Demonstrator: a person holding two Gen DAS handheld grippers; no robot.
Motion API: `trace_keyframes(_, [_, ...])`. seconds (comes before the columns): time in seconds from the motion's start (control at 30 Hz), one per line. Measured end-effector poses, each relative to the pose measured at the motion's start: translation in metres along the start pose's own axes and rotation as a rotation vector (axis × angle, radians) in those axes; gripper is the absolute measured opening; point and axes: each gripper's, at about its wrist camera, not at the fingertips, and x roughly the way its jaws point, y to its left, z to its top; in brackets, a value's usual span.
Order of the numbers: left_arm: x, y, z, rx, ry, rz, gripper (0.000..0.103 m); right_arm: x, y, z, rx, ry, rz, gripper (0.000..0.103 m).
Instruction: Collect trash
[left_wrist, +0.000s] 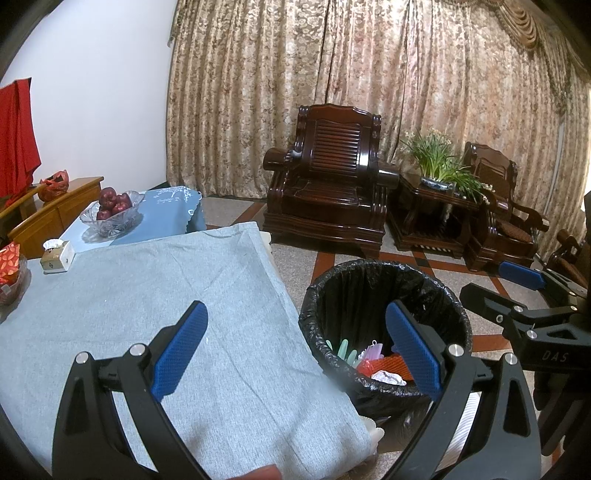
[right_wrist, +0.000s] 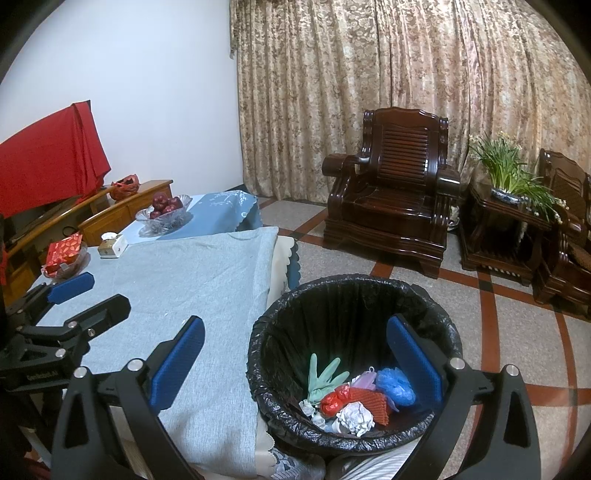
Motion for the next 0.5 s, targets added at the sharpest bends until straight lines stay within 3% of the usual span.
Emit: trace_keyframes(0.5, [0.0002,-0.001,0.0,0.0,0.0,0.0,0.094,0.0016,0.0005,-0.0004,0.0,0.001,0.0,0.097])
